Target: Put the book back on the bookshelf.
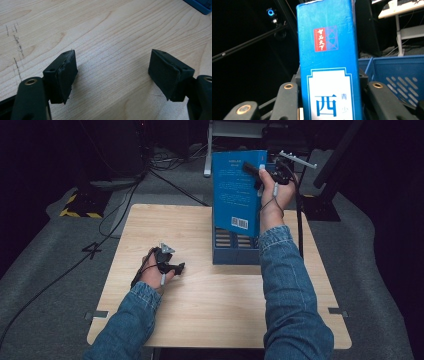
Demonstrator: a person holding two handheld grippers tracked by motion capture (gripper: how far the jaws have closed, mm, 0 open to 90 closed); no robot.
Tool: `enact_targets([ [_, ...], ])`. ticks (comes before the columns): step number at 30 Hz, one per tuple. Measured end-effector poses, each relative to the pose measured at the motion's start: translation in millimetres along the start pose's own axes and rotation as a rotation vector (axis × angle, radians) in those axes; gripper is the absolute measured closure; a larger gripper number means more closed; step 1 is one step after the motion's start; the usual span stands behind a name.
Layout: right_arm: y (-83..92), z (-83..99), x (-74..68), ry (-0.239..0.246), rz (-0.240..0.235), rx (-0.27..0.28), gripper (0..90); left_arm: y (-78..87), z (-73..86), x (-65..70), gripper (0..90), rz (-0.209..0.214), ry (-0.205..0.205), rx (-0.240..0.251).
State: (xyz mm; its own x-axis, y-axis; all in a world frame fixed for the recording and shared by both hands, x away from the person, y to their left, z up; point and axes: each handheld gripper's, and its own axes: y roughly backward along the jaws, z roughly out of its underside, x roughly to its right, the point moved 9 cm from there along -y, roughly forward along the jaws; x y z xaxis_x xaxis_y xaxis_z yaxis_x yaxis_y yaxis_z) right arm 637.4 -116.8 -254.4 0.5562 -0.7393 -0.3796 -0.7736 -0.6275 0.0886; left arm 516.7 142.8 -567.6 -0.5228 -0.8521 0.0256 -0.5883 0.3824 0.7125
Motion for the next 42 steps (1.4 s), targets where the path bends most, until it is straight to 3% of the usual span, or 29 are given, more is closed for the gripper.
enact_targets([
  [6, -11.2, 5.2, 7.0, -0.034, 0.006, 0.011, 60.9, 0.0, 0.0, 0.0, 23.4, 0.000, 0.000, 0.000],
  [12, -0.1, 2.7, 16.1, -0.049, -0.007, 0.018, 60.9, -0.1, -0.1, 0.0, 23.3, 0.001, 0.000, 0.000],
  [17, 6.2, -0.2, 24.0, -0.052, 0.013, 0.031, 60.8, 0.0, -0.2, -0.3, 23.4, -0.001, -0.005, 0.000],
  [25, -11.3, 5.0, 14.1, -0.051, 0.016, 0.026, 60.7, -0.1, -0.1, 0.0, 23.4, 0.000, -0.001, 0.000],
  [31, -27.4, 10.8, 2.8, -0.003, 0.030, 0.027, 60.7, -0.1, -0.2, -0.3, 23.3, -0.001, -0.004, 0.000],
  [35, -36.3, 22.1, 7.9, 0.019, 0.057, 0.011, 60.6, 0.2, -0.1, -0.4, 23.4, 0.001, -0.006, -0.004],
  [40, -35.9, 31.7, 10.1, 0.051, 0.065, 0.047, 60.2, 0.1, -0.2, -0.4, 23.3, 0.001, -0.006, -0.004],
  [42, -37.9, 41.7, 9.2, 0.075, 0.076, 0.031, 59.1, 0.1, -0.2, -0.4, 23.3, 0.001, -0.006, -0.004],
])
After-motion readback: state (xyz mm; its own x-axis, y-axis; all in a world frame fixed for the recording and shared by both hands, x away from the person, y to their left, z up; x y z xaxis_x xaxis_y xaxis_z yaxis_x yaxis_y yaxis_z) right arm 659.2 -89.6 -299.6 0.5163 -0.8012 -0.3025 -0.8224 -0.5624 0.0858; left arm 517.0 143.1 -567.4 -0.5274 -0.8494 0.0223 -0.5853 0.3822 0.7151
